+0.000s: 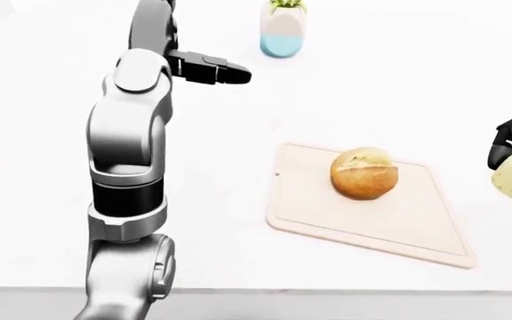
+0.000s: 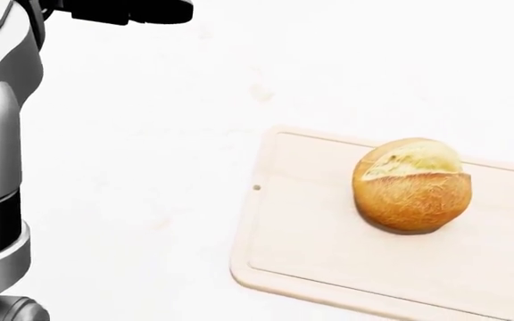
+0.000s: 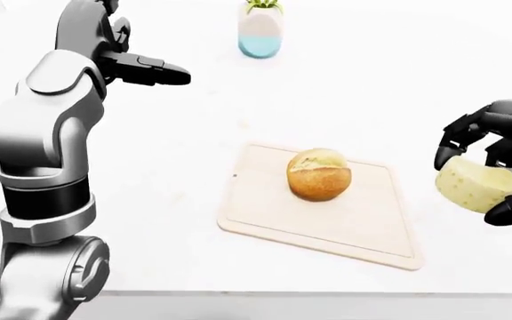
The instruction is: Pick up the wedge of cheese and place it on the slice of bread to prepare a simple cheese on bread dish.
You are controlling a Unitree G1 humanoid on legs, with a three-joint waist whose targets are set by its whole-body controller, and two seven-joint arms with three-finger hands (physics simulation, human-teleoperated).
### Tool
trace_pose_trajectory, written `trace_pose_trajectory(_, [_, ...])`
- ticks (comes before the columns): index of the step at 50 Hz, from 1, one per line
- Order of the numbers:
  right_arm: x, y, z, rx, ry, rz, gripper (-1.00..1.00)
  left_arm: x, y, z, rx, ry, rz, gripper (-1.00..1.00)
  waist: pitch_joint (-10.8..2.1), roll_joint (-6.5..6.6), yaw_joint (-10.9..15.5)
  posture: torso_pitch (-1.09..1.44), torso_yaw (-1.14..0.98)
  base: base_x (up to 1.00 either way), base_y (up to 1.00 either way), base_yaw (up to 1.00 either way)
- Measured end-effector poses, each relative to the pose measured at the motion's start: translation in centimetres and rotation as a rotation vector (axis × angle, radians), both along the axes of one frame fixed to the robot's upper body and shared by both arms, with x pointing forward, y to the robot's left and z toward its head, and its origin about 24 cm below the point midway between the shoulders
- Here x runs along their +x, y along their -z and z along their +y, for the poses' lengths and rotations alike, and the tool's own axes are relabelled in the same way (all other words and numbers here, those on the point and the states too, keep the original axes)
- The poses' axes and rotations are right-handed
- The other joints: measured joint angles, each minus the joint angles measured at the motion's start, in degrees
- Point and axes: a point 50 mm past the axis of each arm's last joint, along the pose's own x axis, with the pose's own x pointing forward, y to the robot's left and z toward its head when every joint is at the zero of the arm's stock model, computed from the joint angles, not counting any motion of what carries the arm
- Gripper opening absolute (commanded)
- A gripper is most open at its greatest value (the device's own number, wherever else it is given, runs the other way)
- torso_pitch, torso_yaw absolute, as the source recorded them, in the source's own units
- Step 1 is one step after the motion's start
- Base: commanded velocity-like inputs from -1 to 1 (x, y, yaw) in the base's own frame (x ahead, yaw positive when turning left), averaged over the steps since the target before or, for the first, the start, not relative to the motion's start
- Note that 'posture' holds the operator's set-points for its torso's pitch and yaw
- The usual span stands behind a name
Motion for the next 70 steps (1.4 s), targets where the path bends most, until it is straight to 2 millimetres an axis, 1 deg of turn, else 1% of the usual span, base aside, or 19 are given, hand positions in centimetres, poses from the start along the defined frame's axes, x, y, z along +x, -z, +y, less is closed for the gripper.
trace_pose_trajectory(9, [1.0, -1.5, 1.2, -0.005, -0.037, -0.042, -1.00, 0.0, 0.0, 0.1, -0.001, -0.002, 0.002, 1.00, -0.01, 0.04, 0.16, 0.00, 0.00, 0.00, 0.00, 0.00])
trace_pose_trajectory(15, [1.9, -2.8, 2.4, -0.007, -0.075, -0.064, -1.00, 0.1, -0.1, 0.0, -0.001, 0.000, 0.000, 1.00, 0.06, 0.48, 0.13, 0.00, 0.00, 0.00, 0.00, 0.00])
trace_pose_trajectory(20, [2.3, -4.4, 3.7, -0.010, -0.110, -0.108, -1.00, 0.1, -0.1, 0.0, -0.002, 0.002, 0.001, 1.00, 0.04, 0.81, 0.09, 0.00, 0.00, 0.00, 0.00, 0.00])
trace_pose_trajectory(28, [3.1, -6.1, 5.7, -0.019, -0.170, -0.132, -1.00, 0.0, -0.2, -0.3, 0.000, 0.008, -0.004, 1.00, 0.20, 1.31, -0.01, 0.00, 0.00, 0.00, 0.00, 0.00])
trace_pose_trajectory(34, [3.7, -7.0, 7.6, -0.038, -0.220, -0.152, -1.00, 0.1, 0.0, -0.1, -0.002, 0.005, 0.005, 1.00, 0.34, 1.73, -0.20, 0.00, 0.00, 0.00, 0.00, 0.00])
trace_pose_trajectory(41, [4.9, -7.6, 9.4, -0.046, -0.267, -0.158, -1.00, 0.2, 0.2, 0.3, -0.007, -0.002, 0.008, 1.00, 0.48, 2.17, -0.32, 0.00, 0.00, 0.00, 0.00, 0.00])
trace_pose_trajectory(48, [5.9, -7.6, 11.2, -0.025, -0.316, -0.179, -1.00, 0.2, 0.2, 0.5, -0.009, -0.003, 0.005, 1.00, 0.61, 2.50, -0.32, 0.00, 0.00, 0.00, 0.00, 0.00])
trace_pose_trajectory(57, [6.1, -8.2, 12.0, -0.020, -0.334, -0.229, -1.00, 0.2, 0.4, 0.7, -0.011, -0.008, 0.009, 1.00, 0.72, 2.58, -0.41, 0.00, 0.00, 0.00, 0.00, 0.00])
trace_pose_trajectory(70, [6.8, -7.3, 14.2, -0.021, -0.392, -0.226, -1.00, 0.3, 0.3, 0.6, -0.011, -0.003, 0.009, 1.00, 0.84, 2.89, -0.63, 0.00, 0.00, 0.00, 0.00, 0.00])
